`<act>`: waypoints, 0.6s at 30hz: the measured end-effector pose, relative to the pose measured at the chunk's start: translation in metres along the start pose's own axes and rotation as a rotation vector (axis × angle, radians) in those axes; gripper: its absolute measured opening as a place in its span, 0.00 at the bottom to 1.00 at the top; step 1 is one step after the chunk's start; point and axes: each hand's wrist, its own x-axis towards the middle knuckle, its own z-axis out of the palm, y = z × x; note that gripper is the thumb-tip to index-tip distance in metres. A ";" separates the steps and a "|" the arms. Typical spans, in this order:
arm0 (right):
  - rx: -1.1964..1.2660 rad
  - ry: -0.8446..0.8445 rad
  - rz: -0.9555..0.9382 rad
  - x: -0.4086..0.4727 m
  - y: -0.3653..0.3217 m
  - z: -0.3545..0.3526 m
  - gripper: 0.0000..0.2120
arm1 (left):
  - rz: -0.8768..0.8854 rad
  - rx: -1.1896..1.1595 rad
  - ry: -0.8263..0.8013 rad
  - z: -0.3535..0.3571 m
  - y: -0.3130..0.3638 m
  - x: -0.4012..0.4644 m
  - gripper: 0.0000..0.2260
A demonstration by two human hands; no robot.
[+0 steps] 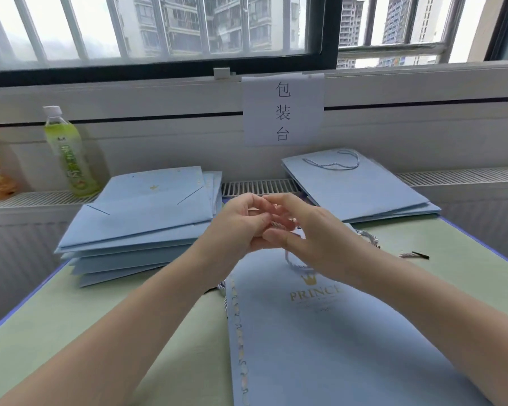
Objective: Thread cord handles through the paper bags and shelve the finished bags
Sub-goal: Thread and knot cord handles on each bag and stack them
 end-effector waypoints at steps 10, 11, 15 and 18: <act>-0.098 0.031 0.091 -0.002 0.003 0.003 0.13 | 0.232 0.473 0.017 0.005 -0.007 -0.002 0.10; -0.098 0.034 0.107 -0.002 0.005 0.004 0.09 | 0.311 0.634 0.072 0.002 -0.011 -0.001 0.10; -0.119 0.072 0.151 0.000 0.010 0.002 0.06 | 0.424 1.266 0.167 -0.010 -0.019 0.003 0.08; -0.126 0.057 0.160 0.000 0.012 0.002 0.07 | 0.188 1.447 0.110 -0.016 -0.024 0.006 0.10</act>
